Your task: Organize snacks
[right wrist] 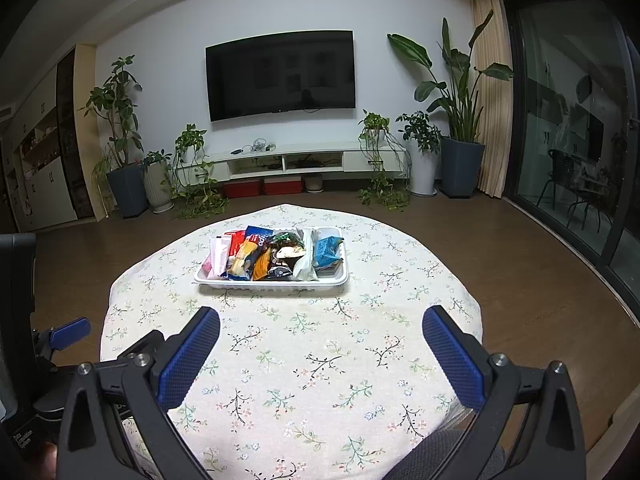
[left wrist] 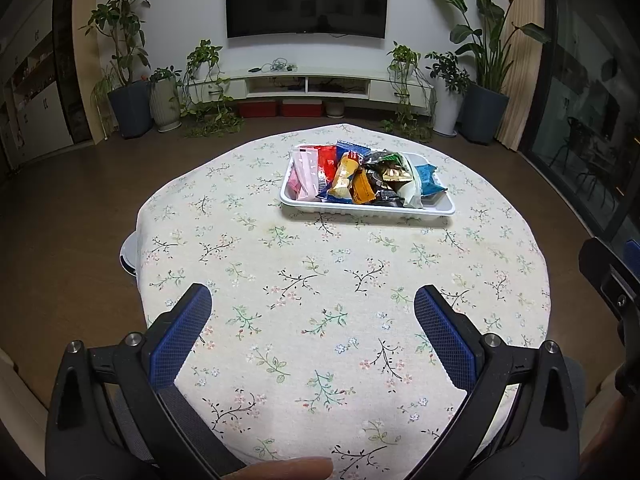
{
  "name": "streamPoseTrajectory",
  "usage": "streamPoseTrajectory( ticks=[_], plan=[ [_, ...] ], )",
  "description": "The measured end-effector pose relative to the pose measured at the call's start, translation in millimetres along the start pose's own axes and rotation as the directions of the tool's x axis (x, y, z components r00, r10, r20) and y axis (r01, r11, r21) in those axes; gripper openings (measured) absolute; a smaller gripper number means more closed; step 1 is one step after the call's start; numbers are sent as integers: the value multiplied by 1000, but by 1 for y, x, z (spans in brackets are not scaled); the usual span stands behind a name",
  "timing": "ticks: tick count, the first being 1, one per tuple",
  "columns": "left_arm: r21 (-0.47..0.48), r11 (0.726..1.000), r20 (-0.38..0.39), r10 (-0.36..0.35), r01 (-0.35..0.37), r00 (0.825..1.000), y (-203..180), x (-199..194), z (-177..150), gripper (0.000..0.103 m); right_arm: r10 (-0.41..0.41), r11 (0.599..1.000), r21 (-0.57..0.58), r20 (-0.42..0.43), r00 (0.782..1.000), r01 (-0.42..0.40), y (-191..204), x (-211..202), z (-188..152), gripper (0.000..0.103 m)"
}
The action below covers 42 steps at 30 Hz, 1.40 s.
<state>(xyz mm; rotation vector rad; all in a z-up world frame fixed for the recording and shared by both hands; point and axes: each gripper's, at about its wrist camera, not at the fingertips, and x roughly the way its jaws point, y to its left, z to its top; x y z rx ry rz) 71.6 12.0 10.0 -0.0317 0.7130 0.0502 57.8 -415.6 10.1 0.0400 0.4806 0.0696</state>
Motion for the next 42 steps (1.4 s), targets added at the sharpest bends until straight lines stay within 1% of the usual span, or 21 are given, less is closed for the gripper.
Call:
streamPoseTrajectory(
  ticks=[42],
  plan=[
    [9,1000,-3,4,-4,1000,3,3,-4,103,1,1000,-2,-10,1000,-1,1,-6,-3,103]
  ],
)
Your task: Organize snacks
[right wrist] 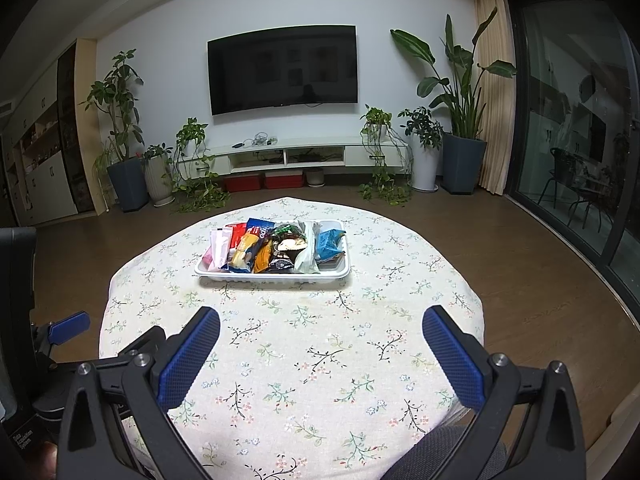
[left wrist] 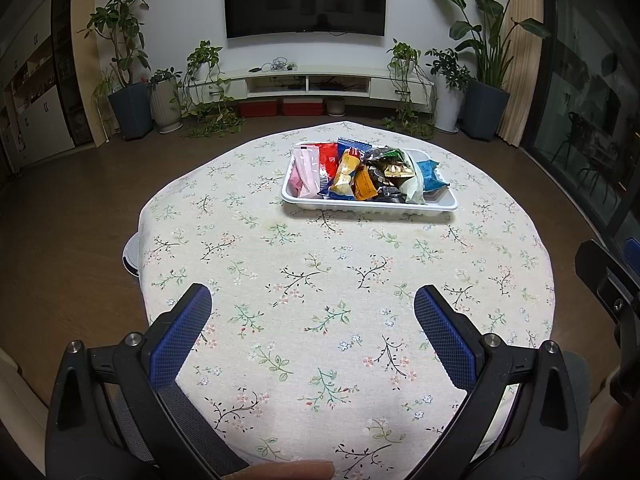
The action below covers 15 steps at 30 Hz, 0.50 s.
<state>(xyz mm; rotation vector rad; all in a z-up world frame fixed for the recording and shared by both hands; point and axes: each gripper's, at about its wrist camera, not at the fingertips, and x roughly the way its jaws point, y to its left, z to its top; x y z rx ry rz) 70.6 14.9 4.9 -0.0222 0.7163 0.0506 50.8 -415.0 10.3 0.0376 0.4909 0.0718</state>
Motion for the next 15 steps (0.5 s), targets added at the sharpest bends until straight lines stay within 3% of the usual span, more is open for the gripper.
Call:
streamPoseTrajectory(
  ticks=[15],
  plan=[
    [1,1000,-9,5,-5,1000,4,3,-1,103,2,1000,-3,-7,1000,-2,1,-4,-8,103]
  ],
)
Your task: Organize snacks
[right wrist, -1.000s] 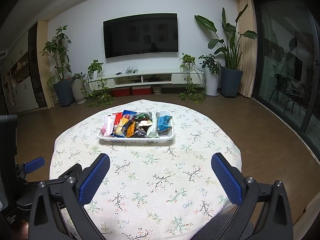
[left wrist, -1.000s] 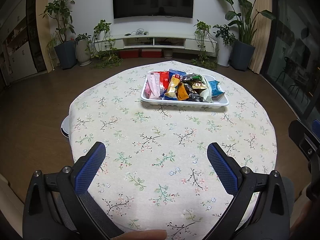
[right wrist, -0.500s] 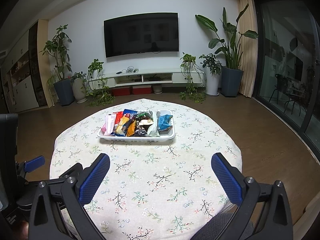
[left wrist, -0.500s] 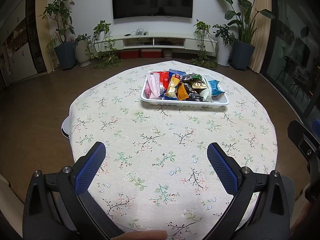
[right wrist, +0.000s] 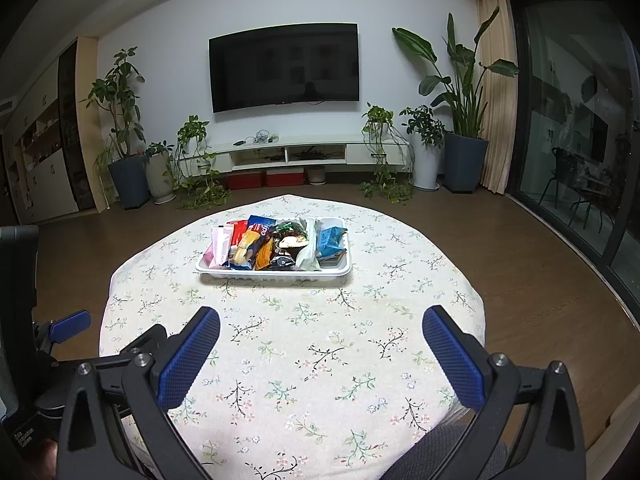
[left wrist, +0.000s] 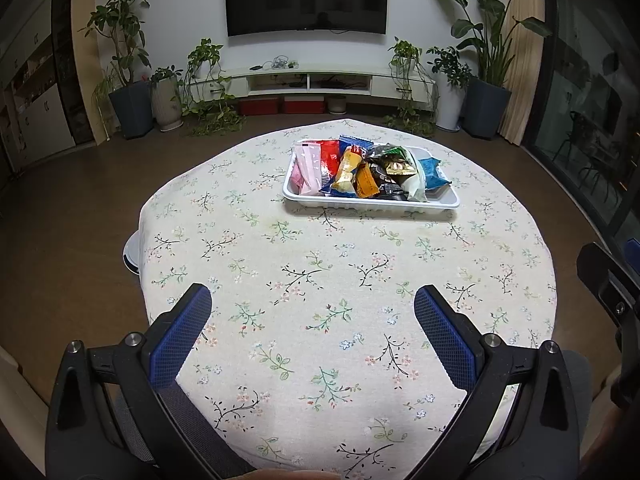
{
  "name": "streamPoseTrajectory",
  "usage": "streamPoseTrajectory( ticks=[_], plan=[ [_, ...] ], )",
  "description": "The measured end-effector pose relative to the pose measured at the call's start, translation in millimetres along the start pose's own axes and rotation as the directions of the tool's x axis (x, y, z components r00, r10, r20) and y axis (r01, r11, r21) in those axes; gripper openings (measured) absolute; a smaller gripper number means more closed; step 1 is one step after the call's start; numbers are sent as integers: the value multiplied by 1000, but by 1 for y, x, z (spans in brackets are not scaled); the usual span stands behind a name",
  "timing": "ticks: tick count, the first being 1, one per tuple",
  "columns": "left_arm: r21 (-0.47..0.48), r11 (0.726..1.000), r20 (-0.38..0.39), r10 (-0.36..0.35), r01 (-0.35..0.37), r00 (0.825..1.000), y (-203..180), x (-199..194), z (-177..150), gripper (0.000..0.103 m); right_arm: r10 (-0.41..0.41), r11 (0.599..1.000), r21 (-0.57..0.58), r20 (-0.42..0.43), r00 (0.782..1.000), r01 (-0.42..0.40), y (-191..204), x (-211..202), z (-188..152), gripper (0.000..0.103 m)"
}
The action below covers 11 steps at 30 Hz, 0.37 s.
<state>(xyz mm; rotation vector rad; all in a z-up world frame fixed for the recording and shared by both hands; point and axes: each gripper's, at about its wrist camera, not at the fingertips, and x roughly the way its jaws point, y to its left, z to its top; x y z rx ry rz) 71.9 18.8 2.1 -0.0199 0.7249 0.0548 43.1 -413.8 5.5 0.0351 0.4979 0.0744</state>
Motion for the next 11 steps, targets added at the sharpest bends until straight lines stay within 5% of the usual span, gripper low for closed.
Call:
streamPoseTrajectory(
  ticks=[11],
  plan=[
    [16,1000,-8,-1,1,1000,-1,7,-1,103,4,1000,4,-18,1000,-4,-3,-7,-10,103]
  ],
)
